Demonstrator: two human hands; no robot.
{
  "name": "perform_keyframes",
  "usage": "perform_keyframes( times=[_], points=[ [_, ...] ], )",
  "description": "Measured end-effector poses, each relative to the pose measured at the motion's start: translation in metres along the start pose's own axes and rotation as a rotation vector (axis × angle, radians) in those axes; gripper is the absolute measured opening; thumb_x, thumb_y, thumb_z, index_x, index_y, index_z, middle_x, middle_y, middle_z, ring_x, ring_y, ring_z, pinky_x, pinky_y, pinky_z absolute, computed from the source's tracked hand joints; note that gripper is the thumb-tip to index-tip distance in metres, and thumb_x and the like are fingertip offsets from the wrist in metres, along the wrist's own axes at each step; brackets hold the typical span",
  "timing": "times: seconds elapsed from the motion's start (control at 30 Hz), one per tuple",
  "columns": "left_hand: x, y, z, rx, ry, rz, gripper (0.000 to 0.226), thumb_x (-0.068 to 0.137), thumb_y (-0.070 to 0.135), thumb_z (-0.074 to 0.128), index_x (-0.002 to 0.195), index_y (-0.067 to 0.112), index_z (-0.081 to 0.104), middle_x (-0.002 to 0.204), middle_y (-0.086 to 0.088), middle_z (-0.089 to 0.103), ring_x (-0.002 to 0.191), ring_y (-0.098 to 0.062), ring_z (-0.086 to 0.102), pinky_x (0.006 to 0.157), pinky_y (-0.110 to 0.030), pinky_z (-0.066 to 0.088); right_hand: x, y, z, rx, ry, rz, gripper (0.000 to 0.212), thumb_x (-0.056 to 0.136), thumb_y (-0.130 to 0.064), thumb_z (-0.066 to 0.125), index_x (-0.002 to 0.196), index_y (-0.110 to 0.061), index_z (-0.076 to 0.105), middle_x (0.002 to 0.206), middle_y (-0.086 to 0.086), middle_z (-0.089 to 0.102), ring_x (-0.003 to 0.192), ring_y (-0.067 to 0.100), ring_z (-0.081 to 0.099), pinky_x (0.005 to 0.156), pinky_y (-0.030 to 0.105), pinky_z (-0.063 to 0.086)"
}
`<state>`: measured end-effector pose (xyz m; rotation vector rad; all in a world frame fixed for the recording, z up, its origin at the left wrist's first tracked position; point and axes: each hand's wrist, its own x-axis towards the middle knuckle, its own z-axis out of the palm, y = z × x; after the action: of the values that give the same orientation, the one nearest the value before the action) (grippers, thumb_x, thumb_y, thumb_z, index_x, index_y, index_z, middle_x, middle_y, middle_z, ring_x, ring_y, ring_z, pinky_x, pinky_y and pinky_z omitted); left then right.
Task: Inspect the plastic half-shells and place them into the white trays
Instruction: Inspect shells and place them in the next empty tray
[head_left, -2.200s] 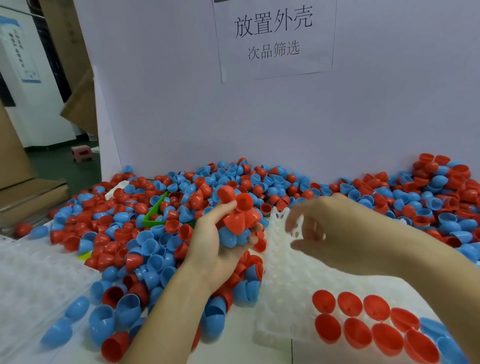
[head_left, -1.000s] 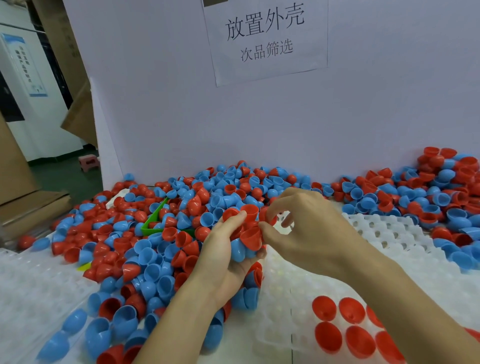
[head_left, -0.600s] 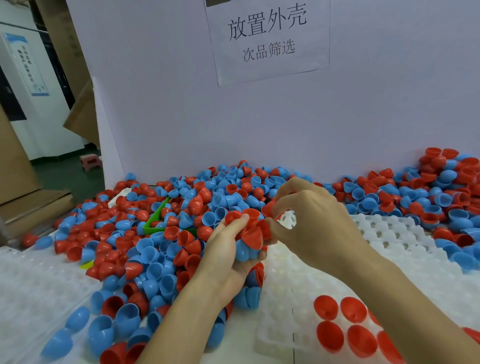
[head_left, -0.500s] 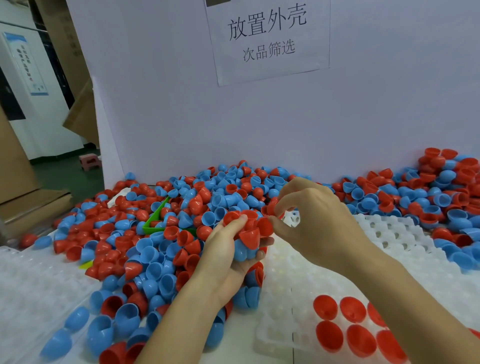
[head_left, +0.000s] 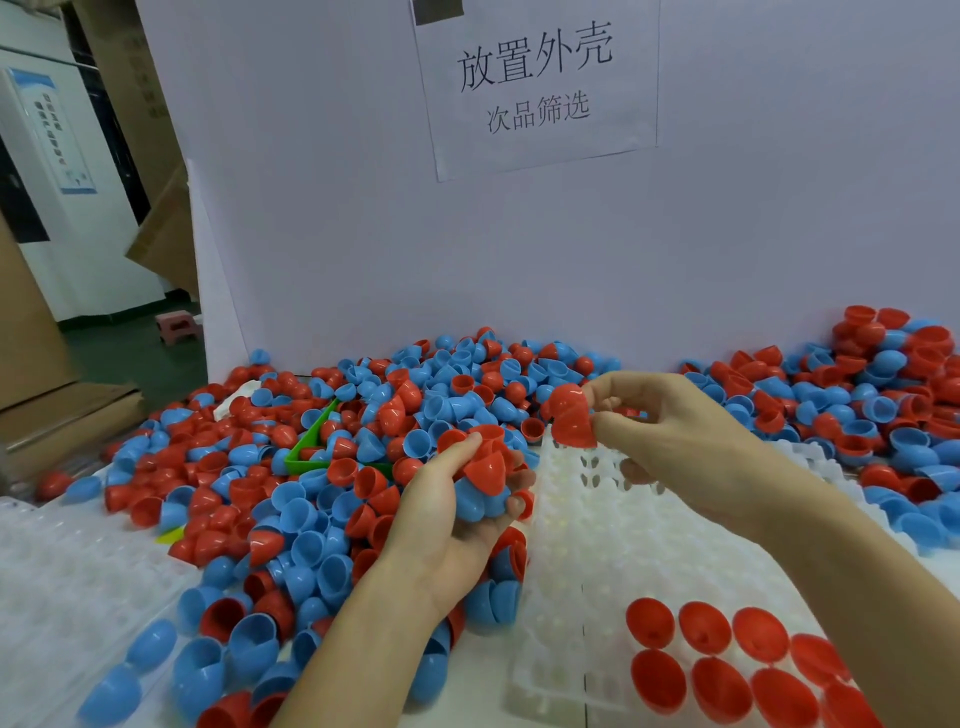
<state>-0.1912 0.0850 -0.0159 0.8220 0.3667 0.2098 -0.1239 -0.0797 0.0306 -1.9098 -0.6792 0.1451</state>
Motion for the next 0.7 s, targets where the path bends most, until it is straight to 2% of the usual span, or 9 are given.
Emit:
perform_keyframes(
  times=[0.13,0.2,0.23,0.3,0.37,0.43,0.5,0.63,0.7],
  points=[
    [-0.001,0.0,-0.001,-0.008,-0.008,0.003,0.021,0.096,0.017,0.06,0.103,0.0,0.068,0.08,-0.017,0.071,0.062,-0.023,0.069,0.046,-0.025,0.049,0.001,0.003,-0.002,0.065,-0.061,0.018,0.01,0.094,-0.012,0.063,0.091,-0.019,0.068,0.06,-0.008,0.059,0.045,0.003,0.045,0.046,0.016,0.039],
    [0.0,0.0,-0.001,-0.009,-0.011,0.003,0.021,0.095,0.017,0.061,0.106,0.0,0.068,0.082,-0.017,0.071,0.063,-0.023,0.069,0.046,-0.025,0.049,0.001,0.004,-0.003,0.061,-0.084,0.015,0.006,0.094,-0.014,0.065,0.093,-0.02,0.067,0.059,-0.004,0.058,0.044,0.004,0.045,0.046,0.015,0.038],
    [0.0,0.0,-0.001,-0.008,-0.01,0.002,0.022,0.095,0.017,0.061,0.107,0.0,0.068,0.083,-0.017,0.07,0.063,-0.023,0.069,0.046,-0.025,0.05,0.001,0.003,-0.003,0.037,-0.091,0.011,0.002,0.094,-0.019,0.066,0.093,-0.02,0.067,0.059,-0.005,0.059,0.045,0.003,0.047,0.047,0.014,0.039],
    [0.001,0.001,-0.001,-0.004,-0.012,0.004,0.022,0.095,0.017,0.061,0.106,0.0,0.067,0.084,-0.017,0.07,0.064,-0.023,0.069,0.047,-0.026,0.049,0.0,0.001,-0.004,-0.077,-0.103,-0.011,0.007,0.092,-0.031,0.066,0.09,-0.024,0.069,0.061,-0.009,0.065,0.049,0.003,0.054,0.051,0.016,0.044],
    [0.002,0.001,-0.002,0.005,-0.014,0.011,0.02,0.096,0.017,0.06,0.099,-0.001,0.068,0.081,-0.016,0.07,0.064,-0.024,0.068,0.047,-0.026,0.049,-0.002,-0.002,-0.007,-0.266,-0.117,-0.05,0.012,0.09,-0.038,0.065,0.086,-0.029,0.072,0.073,-0.01,0.071,0.061,0.007,0.064,0.062,0.023,0.055],
    [0.003,0.001,-0.003,0.017,-0.009,0.019,0.02,0.096,0.017,0.059,0.092,0.0,0.069,0.08,-0.016,0.07,0.065,-0.024,0.068,0.048,-0.026,0.048,-0.006,-0.007,-0.01,-0.436,-0.161,-0.099,0.013,0.088,-0.04,0.066,0.082,-0.031,0.074,0.079,-0.006,0.072,0.068,0.01,0.065,0.07,0.025,0.056],
    [0.004,0.002,-0.004,0.019,-0.011,0.026,0.022,0.097,0.018,0.059,0.09,0.0,0.069,0.08,-0.016,0.071,0.064,-0.023,0.069,0.047,-0.026,0.048,-0.013,-0.009,-0.009,-0.58,-0.232,-0.121,0.014,0.087,-0.039,0.068,0.077,-0.032,0.074,0.069,-0.004,0.066,0.055,0.009,0.053,0.058,0.023,0.048],
    [0.004,0.003,-0.006,0.021,-0.02,0.038,0.02,0.098,0.018,0.058,0.096,0.001,0.068,0.078,-0.015,0.072,0.064,-0.022,0.07,0.047,-0.026,0.049,-0.027,-0.01,0.007,-0.807,-0.398,-0.034,0.015,0.085,-0.035,0.07,0.071,-0.034,0.067,0.053,-0.026,0.056,0.05,-0.009,0.051,0.042,0.009,0.036],
    [0.005,0.004,-0.007,0.02,-0.026,0.042,0.02,0.098,0.018,0.057,0.097,0.001,0.067,0.079,-0.015,0.072,0.064,-0.023,0.07,0.048,-0.026,0.049,-0.031,-0.009,0.016,-0.879,-0.412,-0.03,0.006,0.083,-0.034,0.071,0.077,-0.032,0.071,0.055,-0.018,0.055,0.051,-0.006,0.053,0.039,0.011,0.035]
  ],
)
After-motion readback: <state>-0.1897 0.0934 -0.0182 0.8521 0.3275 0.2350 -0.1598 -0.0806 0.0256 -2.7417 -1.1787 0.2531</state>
